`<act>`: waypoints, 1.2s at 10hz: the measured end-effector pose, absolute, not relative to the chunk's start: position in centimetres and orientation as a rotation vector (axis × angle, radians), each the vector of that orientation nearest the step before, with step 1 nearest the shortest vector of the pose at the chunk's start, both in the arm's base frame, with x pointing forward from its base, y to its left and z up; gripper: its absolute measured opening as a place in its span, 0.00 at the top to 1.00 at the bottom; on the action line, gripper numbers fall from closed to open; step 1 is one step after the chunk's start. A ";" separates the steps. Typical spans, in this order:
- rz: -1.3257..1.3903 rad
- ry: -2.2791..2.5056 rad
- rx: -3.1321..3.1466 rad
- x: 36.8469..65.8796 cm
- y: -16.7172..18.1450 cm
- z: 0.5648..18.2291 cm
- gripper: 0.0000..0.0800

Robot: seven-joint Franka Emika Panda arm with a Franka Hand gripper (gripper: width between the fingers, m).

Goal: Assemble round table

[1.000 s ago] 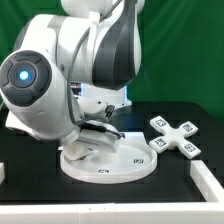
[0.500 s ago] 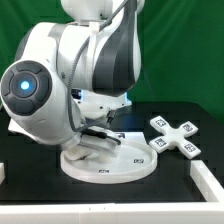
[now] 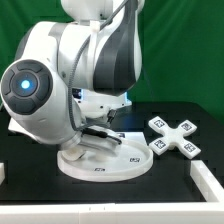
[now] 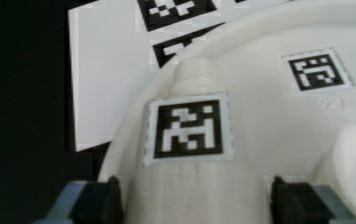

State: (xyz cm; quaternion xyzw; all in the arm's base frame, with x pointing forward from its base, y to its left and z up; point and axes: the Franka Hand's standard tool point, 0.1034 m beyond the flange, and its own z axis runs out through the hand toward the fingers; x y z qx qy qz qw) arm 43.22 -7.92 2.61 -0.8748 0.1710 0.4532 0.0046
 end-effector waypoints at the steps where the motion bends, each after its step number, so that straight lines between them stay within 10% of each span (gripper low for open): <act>1: 1.422 0.535 -2.734 43.6 -8.3 3.2 0.49; 6: 1.350 0.320 -2.700 43.8 -13.0 5.2 0.49; 12: 1.291 0.257 -2.714 41.7 -16.5 1.6 0.49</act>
Offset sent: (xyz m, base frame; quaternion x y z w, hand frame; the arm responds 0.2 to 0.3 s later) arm 0.0037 -0.0347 0.0342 -0.0069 -0.0112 -0.0625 0.9980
